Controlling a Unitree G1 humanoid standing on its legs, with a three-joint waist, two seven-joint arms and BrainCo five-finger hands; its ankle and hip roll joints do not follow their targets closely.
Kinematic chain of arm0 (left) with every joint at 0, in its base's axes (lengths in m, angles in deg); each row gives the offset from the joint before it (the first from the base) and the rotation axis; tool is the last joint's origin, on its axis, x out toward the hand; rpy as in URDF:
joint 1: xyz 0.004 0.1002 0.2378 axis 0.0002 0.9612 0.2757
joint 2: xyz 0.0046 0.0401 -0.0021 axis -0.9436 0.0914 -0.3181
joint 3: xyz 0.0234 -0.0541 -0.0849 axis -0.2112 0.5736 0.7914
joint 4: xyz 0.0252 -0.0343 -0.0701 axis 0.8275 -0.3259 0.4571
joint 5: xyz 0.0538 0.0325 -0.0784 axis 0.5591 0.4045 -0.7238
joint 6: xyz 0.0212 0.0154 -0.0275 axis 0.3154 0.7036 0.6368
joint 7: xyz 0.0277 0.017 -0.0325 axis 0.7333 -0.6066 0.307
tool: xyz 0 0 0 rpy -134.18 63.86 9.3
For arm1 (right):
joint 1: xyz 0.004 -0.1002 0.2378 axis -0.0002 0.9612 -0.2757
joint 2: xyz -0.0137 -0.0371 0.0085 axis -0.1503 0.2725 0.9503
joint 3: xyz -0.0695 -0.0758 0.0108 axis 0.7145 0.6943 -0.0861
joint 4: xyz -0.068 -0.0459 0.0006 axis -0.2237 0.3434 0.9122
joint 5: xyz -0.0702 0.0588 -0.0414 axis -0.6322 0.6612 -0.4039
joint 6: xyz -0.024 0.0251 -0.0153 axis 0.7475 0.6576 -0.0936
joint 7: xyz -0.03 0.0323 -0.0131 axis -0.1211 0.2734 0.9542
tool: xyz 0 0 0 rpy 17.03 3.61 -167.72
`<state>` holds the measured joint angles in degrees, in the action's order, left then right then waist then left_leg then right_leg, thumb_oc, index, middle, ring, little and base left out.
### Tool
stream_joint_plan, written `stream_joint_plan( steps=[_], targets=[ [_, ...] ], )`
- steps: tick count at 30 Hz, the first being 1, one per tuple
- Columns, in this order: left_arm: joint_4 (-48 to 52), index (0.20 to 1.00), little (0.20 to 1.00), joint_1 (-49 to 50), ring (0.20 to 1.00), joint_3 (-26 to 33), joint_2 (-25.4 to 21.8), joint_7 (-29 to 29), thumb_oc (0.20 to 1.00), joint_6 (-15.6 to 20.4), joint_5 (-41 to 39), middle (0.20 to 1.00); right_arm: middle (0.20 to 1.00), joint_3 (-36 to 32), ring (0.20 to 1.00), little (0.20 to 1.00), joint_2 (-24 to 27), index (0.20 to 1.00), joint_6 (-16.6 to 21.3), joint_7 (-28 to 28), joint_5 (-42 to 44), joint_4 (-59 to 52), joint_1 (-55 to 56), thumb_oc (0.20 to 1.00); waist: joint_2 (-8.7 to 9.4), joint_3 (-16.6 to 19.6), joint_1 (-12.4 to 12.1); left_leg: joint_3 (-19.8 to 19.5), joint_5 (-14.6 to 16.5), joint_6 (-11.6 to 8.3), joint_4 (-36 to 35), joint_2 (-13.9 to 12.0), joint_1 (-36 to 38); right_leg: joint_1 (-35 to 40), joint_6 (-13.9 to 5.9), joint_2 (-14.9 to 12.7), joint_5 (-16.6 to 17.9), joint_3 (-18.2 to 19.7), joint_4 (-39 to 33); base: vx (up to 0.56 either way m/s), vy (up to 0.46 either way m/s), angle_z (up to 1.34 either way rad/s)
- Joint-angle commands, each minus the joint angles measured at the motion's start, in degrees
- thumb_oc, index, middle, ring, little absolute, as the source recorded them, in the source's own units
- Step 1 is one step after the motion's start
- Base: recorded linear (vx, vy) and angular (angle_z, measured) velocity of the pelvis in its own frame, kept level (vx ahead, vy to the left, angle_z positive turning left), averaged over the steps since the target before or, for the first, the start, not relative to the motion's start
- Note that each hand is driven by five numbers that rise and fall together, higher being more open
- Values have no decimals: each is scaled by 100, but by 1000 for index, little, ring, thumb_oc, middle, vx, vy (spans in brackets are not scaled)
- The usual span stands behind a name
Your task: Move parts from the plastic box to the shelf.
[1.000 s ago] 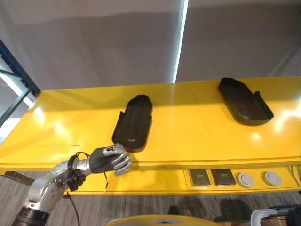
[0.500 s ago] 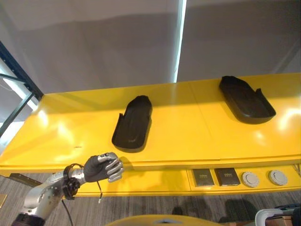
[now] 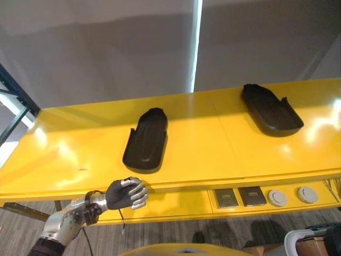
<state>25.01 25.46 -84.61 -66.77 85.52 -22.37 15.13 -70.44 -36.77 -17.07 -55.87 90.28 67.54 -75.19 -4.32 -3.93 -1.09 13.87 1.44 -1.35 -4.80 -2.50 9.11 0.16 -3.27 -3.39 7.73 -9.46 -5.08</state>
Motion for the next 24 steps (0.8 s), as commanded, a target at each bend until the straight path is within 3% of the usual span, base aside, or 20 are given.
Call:
stream_joint_plan(
  steps=[1, 13, 24],
  targets=[
    [27, 200, 200, -335, 200, 12, -13, 39, 200, 300, -131, 200, 1000, 263, 1000, 1000, 0, 1000, 52, 88, -119, 254, -233, 1000, 211, -11, 111, -140, -267, -19, 206, -153, -408, 363, -437, -309, -264, 119, 99, 29, -13, -7],
    [-475, 200, 200, -462, 200, 4, 53, -348, 200, 508, 123, 200, 1000, 272, 1000, 1000, 55, 1000, -8, 125, -228, 114, -164, 1000, 203, -36, 220, -66, -227, -13, 281, -165, -417, 327, -421, -307, -299, 194, 143, 19, 4, -4],
    [-698, 200, 200, -634, 200, 107, -56, -1180, 200, 824, 265, 200, 1000, 278, 1000, 1000, 50, 1000, -2, 158, -339, 98, -110, 1000, 196, -32, 247, -52, -224, -10, 291, -154, -393, 359, -417, -315, -311, 176, 140, 14, 4, -1]
  ],
)
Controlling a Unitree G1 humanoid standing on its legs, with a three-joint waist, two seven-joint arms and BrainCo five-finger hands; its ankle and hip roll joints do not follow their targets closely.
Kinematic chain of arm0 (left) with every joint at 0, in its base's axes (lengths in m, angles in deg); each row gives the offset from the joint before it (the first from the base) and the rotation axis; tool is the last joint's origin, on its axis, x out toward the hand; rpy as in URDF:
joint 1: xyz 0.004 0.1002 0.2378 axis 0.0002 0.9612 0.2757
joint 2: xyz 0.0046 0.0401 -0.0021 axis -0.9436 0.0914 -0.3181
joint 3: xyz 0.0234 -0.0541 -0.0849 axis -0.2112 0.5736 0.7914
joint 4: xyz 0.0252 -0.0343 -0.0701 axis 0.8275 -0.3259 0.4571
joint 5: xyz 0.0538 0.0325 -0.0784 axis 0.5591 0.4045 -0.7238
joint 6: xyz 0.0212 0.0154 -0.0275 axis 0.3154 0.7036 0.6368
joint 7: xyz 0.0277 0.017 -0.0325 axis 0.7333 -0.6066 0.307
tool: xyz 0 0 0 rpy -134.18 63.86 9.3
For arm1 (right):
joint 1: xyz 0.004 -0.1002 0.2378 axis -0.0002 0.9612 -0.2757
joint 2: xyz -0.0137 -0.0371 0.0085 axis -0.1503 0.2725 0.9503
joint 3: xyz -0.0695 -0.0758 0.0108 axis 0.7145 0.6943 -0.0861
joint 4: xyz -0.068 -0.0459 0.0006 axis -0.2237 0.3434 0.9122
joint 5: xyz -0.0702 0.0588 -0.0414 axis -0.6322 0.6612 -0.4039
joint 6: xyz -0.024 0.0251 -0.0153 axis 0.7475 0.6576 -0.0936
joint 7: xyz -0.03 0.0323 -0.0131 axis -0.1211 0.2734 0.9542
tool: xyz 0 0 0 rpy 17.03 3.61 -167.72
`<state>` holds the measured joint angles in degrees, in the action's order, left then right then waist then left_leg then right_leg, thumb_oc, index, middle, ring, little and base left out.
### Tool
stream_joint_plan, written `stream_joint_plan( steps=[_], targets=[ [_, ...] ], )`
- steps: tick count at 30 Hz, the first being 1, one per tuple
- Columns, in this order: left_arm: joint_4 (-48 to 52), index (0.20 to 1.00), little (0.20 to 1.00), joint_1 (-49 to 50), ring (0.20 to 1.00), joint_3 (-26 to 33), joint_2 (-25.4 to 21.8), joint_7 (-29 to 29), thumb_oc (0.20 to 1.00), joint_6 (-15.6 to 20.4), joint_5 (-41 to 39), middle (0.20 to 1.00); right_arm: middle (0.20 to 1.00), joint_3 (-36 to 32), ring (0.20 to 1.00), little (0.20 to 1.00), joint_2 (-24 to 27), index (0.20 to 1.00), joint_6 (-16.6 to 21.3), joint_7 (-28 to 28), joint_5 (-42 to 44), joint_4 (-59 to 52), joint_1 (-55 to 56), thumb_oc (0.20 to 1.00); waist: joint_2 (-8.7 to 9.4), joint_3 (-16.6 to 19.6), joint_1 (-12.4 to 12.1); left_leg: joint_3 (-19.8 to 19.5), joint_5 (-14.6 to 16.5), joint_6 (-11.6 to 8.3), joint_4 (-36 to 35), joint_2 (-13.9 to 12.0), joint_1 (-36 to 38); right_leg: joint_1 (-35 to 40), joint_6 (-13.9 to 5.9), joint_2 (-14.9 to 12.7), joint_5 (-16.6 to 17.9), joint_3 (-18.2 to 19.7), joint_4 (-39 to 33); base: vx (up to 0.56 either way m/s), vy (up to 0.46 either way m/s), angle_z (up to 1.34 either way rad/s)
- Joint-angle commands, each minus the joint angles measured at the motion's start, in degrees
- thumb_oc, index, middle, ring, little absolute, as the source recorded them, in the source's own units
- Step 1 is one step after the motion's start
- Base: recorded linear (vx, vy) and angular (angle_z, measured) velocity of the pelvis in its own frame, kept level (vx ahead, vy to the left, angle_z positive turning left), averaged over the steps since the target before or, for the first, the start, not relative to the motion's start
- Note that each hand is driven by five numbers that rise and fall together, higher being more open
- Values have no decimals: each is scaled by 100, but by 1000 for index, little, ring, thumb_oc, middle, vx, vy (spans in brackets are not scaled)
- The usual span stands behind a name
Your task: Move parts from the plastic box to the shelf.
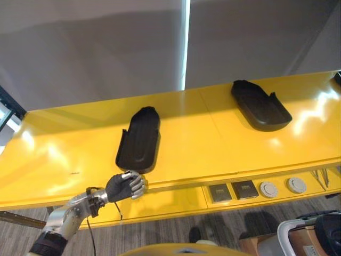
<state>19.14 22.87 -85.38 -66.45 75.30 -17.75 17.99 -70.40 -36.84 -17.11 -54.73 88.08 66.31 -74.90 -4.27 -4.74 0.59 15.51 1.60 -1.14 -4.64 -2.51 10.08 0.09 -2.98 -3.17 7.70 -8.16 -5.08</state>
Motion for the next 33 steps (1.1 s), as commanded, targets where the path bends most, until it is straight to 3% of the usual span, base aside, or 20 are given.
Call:
stream_joint_plan(
  steps=[1, 18, 33],
  targets=[
    [-152, 200, 200, -464, 200, 205, -38, -329, 200, 364, -101, 200, 1000, 290, 1000, 1000, 40, 1000, -15, 40, -140, 215, -134, 1000, 196, 57, 91, -213, -241, -26, 265, -149, -467, 382, -444, -331, -308, 48, 139, 0, 0, 0],
    [-1207, 200, 200, -1255, 200, 48, 445, -1216, 200, 659, 184, 200, 1000, 441, 1000, 1000, -95, 1000, -34, 36, -283, 267, -141, 1000, 271, 129, 250, -127, -219, -24, 270, -172, -414, 382, -435, -276, -330, 103, 164, 2, -3, -1],
    [-1588, 200, 200, -1475, 200, 1, 667, -1208, 200, 868, 162, 200, 1000, 497, 1000, 1000, -125, 1000, -39, 53, -328, 295, -179, 1000, 291, 128, 315, -73, -187, -17, 291, -181, -375, 401, -419, -262, -347, 154, 179, 3, -1, -2]
  ],
)
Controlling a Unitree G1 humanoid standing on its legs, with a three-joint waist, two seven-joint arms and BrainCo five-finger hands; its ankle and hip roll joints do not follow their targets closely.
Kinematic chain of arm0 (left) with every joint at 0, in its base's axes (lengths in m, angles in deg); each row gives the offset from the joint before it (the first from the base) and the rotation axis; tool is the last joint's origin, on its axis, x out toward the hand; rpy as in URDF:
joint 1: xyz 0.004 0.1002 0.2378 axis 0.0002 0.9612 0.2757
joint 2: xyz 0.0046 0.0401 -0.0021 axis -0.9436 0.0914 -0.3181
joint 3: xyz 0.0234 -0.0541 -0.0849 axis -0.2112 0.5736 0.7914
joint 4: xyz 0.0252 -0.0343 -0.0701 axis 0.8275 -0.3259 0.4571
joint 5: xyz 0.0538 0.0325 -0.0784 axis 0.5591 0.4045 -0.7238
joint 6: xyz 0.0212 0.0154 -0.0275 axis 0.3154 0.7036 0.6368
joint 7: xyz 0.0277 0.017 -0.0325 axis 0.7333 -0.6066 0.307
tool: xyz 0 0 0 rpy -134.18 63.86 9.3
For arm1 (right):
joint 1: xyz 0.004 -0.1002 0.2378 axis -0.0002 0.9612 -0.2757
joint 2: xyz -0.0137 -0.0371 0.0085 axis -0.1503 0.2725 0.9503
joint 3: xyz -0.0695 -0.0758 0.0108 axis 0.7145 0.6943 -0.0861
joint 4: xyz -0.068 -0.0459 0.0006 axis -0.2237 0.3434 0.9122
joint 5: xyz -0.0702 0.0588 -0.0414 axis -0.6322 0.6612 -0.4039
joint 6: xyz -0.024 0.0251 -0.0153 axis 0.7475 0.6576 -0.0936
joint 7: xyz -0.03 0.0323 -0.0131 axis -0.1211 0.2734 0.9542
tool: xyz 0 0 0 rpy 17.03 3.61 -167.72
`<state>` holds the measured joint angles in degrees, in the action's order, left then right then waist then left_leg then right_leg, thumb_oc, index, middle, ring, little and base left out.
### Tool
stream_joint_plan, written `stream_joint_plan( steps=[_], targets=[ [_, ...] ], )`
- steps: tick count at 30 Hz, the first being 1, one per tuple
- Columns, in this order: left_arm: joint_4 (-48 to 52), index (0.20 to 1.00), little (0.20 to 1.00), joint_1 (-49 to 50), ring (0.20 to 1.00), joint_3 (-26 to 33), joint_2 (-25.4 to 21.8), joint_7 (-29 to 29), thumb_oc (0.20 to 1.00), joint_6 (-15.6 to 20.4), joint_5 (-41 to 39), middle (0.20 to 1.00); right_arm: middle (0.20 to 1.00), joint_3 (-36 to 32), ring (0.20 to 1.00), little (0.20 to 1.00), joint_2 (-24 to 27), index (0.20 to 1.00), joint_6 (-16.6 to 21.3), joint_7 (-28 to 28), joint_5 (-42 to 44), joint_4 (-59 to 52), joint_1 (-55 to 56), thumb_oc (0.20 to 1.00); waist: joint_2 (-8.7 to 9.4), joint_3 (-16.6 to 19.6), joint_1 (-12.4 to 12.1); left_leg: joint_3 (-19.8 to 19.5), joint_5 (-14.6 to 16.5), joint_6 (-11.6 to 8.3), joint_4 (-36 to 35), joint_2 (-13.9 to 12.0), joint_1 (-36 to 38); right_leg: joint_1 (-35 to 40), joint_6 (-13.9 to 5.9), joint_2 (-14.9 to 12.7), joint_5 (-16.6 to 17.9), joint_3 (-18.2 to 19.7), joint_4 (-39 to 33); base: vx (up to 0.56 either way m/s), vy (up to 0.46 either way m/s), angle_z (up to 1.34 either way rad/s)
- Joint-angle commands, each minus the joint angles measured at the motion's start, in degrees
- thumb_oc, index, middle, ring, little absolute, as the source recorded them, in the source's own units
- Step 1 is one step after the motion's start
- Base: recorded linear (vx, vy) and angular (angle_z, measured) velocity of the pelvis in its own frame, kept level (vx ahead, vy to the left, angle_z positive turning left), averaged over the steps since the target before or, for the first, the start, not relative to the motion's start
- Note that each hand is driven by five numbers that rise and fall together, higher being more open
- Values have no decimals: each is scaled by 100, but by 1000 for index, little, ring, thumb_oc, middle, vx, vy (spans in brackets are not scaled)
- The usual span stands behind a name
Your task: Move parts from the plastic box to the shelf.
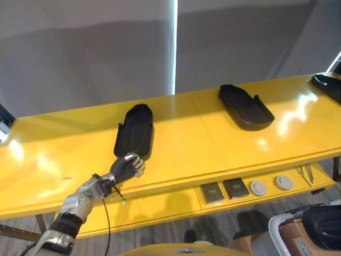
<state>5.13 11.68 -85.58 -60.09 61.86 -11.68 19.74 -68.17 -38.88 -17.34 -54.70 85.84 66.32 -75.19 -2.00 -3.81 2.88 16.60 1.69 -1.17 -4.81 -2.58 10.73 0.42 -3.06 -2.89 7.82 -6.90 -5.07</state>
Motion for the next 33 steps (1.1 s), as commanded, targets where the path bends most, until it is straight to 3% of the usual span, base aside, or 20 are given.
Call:
stream_joint_plan(
  steps=[1, 8, 9, 10, 11, 17, 22, 27, 29, 30, 32, 33],
  targets=[
    [-146, 200, 200, -354, 200, 3, 32, 161, 200, 282, -23, 200, 1000, 283, 1000, 1000, 70, 1000, -13, 36, -102, 298, -150, 1000, 62, 37, 87, -180, -196, -12, 306, -171, -437, 372, -410, -290, -357, 32, 174, 0, 0, 0],
    [1031, 200, 200, -224, 200, -67, -87, 351, 200, 222, -167, 200, 1000, 253, 1000, 1000, 53, 1000, -22, -12, -34, 273, -186, 1000, 66, 19, 7, -219, -181, 1, 307, -146, -440, 396, -408, -311, -353, 7, 162, -13, 11, 0],
    [1599, 203, 203, -170, 203, -92, -158, 364, 203, 128, -247, 203, 1000, 255, 1000, 1000, 37, 1000, -60, -51, 25, 262, -203, 1000, 66, 16, -38, -239, -177, 13, 305, -128, -440, 413, -413, -329, -341, -16, 149, -52, 46, 2],
    [1665, 473, 473, -162, 473, -97, -164, 409, 473, 144, -222, 473, 1000, 255, 1000, 1000, 32, 1000, -69, -59, 40, 264, -205, 1000, 67, 15, -45, -243, -176, 15, 304, -124, -438, 417, -415, -332, -339, -20, 146, -63, 59, 1],
    [1915, 1000, 1000, -129, 1000, -94, -188, 420, 1000, 100, -199, 1000, 1000, 243, 1000, 1000, 22, 1000, -90, -73, 67, 266, -212, 1000, 66, 16, -65, -249, -176, 16, 306, -118, -440, 425, -418, -340, -333, -34, 140, -46, 46, 2],
    [3079, 1000, 1000, 16, 1000, -140, -494, 447, 1000, 2, -373, 1000, 1000, 174, 1000, 1000, 23, 1000, -136, -170, 300, 292, -257, 1000, 68, 27, -191, -343, -131, 65, 345, -11, -476, 436, -493, -435, -276, -56, 122, -77, 83, 1],
    [3357, 1000, 1000, 63, 1000, -260, -576, 426, 1000, -34, -504, 1000, 1000, 90, 1000, 1000, 12, 1000, -137, -363, 629, 275, -244, 1000, 107, -28, -194, -412, 24, 220, 534, 173, -564, 313, -608, -577, -195, 103, 259, -101, 106, 1],
    [3138, 1000, 1000, -47, 1000, -514, -483, 217, 1000, 87, -503, 1000, 1000, -148, 1000, 1000, -115, 1000, -47, -587, 1243, 335, -119, 1000, 165, -175, -34, -290, 122, 366, 501, 404, -590, -40, -882, -796, 227, 213, 254, -147, 83, -22],
    [2962, 1000, 1000, -58, 1000, -592, -459, 153, 1000, 164, -424, 1000, 1000, -297, 1000, 1000, -208, 1000, 111, -637, 1714, 490, -43, 1000, 175, -256, 39, -164, 154, 375, 421, 446, -548, -311, -1012, -912, 483, 147, 242, -217, 37, -68],
    [2798, 1000, 1000, -26, 1000, -594, -470, 21, 1000, 297, -345, 1000, 1000, -538, 1000, 1000, -292, 1000, 206, -532, 1885, 574, 28, 1000, 186, -325, 77, 92, 201, 379, 359, 448, -470, -556, -1084, -1042, 696, -156, 444, -202, 21, -113],
    [2608, 1000, 1000, 30, 1000, -520, -487, -178, 1000, 352, -431, 1000, 1000, -669, 1000, 1000, -334, 1000, 330, -408, 1955, 605, 91, 1000, 151, -338, 61, 460, 199, 411, 318, 418, -424, -654, -1088, -1128, 642, -602, 868, -193, 43, -125],
    [2543, 1000, 1000, 46, 1000, -468, -469, -235, 1000, 311, -427, 1000, 1000, -699, 1000, 1000, -339, 1000, 412, -375, 1932, 575, 110, 1000, 78, -318, 35, 530, 286, 422, 286, 396, -377, -617, -1118, -1131, 451, -757, 1159, -168, 44, -137]
  ],
)
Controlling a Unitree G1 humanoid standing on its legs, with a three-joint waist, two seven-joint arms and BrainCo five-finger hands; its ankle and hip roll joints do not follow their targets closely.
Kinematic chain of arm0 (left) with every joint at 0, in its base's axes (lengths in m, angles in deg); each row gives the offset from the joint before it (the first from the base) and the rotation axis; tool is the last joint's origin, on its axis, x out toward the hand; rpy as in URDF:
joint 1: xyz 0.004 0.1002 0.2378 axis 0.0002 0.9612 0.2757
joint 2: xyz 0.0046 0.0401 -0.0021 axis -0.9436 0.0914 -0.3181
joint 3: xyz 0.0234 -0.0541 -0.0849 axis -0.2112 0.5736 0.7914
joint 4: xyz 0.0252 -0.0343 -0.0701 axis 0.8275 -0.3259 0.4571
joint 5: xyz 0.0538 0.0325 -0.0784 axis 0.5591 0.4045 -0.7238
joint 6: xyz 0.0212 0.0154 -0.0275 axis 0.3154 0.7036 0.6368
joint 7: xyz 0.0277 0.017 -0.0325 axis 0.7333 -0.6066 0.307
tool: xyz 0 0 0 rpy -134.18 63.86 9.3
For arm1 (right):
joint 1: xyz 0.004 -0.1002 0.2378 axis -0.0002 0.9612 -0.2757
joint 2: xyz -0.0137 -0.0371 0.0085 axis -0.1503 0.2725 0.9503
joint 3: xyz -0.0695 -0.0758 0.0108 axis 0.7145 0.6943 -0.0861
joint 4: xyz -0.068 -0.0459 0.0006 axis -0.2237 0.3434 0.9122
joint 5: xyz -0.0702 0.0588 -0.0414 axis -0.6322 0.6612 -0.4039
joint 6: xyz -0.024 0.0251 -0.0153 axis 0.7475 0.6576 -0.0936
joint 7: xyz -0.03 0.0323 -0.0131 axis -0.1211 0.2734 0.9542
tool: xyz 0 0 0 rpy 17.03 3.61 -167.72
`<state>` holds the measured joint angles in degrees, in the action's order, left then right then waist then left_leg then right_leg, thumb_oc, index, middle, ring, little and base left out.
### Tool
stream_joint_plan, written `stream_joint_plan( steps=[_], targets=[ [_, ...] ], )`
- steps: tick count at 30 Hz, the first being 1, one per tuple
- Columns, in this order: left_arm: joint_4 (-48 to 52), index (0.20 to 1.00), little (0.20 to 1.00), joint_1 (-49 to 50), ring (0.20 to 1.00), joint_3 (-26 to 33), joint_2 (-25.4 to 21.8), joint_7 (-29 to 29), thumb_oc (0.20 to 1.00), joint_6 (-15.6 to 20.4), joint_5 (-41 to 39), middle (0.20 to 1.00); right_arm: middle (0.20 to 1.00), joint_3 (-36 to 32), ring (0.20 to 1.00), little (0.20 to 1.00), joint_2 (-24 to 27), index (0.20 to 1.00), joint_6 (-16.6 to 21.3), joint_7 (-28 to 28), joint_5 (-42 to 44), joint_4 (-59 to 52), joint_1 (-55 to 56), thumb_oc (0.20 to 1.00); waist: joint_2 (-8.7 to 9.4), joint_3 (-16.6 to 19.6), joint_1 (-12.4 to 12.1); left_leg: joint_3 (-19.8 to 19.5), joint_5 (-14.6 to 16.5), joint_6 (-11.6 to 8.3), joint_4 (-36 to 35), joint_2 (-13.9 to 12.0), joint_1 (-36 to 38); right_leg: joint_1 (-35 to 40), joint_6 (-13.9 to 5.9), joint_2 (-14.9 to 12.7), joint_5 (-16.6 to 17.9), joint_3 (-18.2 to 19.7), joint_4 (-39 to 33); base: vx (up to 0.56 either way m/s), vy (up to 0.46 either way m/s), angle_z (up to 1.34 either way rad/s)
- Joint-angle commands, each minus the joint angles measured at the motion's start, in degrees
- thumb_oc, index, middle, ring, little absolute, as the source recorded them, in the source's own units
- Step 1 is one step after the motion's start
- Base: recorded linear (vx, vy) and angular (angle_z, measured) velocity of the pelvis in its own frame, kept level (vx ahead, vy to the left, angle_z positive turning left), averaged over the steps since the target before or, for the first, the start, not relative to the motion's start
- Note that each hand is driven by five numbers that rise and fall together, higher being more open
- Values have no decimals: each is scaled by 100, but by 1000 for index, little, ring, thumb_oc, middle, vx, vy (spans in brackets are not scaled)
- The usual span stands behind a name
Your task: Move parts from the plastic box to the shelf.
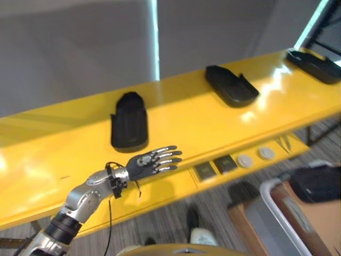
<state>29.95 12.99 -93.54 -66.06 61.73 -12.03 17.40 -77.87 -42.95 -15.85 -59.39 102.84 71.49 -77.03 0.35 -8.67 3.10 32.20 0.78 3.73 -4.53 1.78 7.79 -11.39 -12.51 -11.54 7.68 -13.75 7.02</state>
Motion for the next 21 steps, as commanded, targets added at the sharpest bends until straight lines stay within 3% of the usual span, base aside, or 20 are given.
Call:
stream_joint_plan(
  steps=[1, 2, 4, 5, 7, 8, 11, 16, 17, 19, 20, 21],
  targets=[
    [-11, 1000, 1000, -98, 1000, 387, 147, -315, 1000, 281, -203, 1000, 1000, 294, 1000, 1000, 76, 1000, 333, 98, 203, -1, 304, 1000, -203, 195, -21, -876, 346, -25, 286, -61, -147, 565, -105, -282, 305, -245, 271, -317, -1, -185],
    [-150, 1000, 1000, -41, 1000, 485, 198, -504, 1000, 330, -135, 1000, 1000, 396, 1000, 1000, 97, 1000, 472, 170, 171, -92, 269, 1000, -302, 262, -177, -410, 320, 28, 442, -213, -355, 706, 133, -444, -64, -783, 806, -329, -48, -163],
    [-199, 1000, 1000, 24, 1000, 532, 226, -635, 1000, 350, -158, 1000, 1000, 447, 1000, 1000, 92, 1000, 504, 199, 64, -124, 243, 1000, -318, 293, -267, -193, 317, 35, 504, -301, -444, 804, 197, -593, -128, -1045, 910, -271, -158, -166],
    [-390, 1000, 1000, 237, 1000, 649, 328, -913, 1000, 523, -181, 1000, 1000, 625, 1000, 1000, 78, 1000, 668, 192, -255, -207, 145, 1000, -255, 322, -477, 397, 249, 17, 753, -584, -747, 1241, 340, -654, -441, -1668, 569, -261, -360, -159],
    [-597, 1000, 1000, 339, 1000, 656, 388, -872, 1000, 715, -80, 1000, 1000, 718, 1000, 1000, 39, 1000, 868, 155, -389, -226, 139, 1000, -185, 321, -573, 577, 167, -59, 978, -778, -977, 1507, 406, -459, -494, -1826, 138, -190, -441, -246],
    [-672, 1000, 1000, 488, 1000, 710, 531, -918, 1000, 826, -27, 1000, 1000, 832, 1000, 1000, 53, 1000, 1085, 227, -483, -453, 160, 1000, -125, 302, -572, 660, -29, -183, 1035, -991, -1152, 1642, 431, -122, -639, -1804, -279, -131, -428, -271],
    [-711, 1000, 1000, 546, 1000, 712, 633, -982, 1000, 840, -130, 1000, 1000, 908, 1000, 1000, 72, 1000, 899, 459, -326, -778, 242, 1000, -91, 285, -489, 668, -204, -320, 1012, -1131, -1208, 1645, 452, 114, -615, -1746, -528, -73, -277, -142],
    [-932, 1000, 1000, 518, 1000, 569, 789, -1041, 1000, 1055, 112, 1000, 1000, 871, 1000, 1000, 151, 1000, 844, 628, 39, -1070, 374, 1000, -27, 244, -291, 539, -449, -563, 1022, -1286, -1260, 1615, 597, 424, -542, -1629, -815, -41, -218, -7],
    [-1032, 1000, 1000, 471, 1000, 498, 830, -1148, 1000, 1102, 208, 1000, 1000, 856, 1000, 1000, 192, 1000, 852, 693, 108, -1076, 386, 1000, 8, 231, -250, 428, -444, -609, 1172, -1315, -1293, 1584, 672, 497, -558, -1569, -874, -49, -186, -17],
    [-1274, 1000, 1000, 492, 1000, 500, 872, -1258, 1000, 1114, 457, 1000, 1000, 861, 1000, 1000, 277, 1000, 901, 684, 60, -1043, 348, 1000, 45, 214, -330, -251, -324, -617, 1402, -1127, -1382, 1505, 749, 574, -588, -1273, -899, -32, -118, -22],
    [-1283, 1000, 1000, 485, 1000, 498, 881, -1257, 1000, 1117, 466, 1000, 1000, 859, 1000, 1000, 280, 1000, 905, 684, 60, -1038, 344, 1000, 39, 216, -328, -258, -310, -620, 1426, -1134, -1396, 1501, 748, 575, -594, -1274, -895, -8, -50, -65],
    [-1360, 1000, 1000, 498, 1000, 517, 896, -1367, 1000, 1045, 676, 1000, 1000, 870, 1000, 1000, 312, 1000, 906, 643, 178, -1020, 315, 1000, 39, 206, -386, -578, -295, -625, 1492, -1037, -1455, 1467, 762, 601, -603, -1129, -891, 44, 16, -98]
  ],
)
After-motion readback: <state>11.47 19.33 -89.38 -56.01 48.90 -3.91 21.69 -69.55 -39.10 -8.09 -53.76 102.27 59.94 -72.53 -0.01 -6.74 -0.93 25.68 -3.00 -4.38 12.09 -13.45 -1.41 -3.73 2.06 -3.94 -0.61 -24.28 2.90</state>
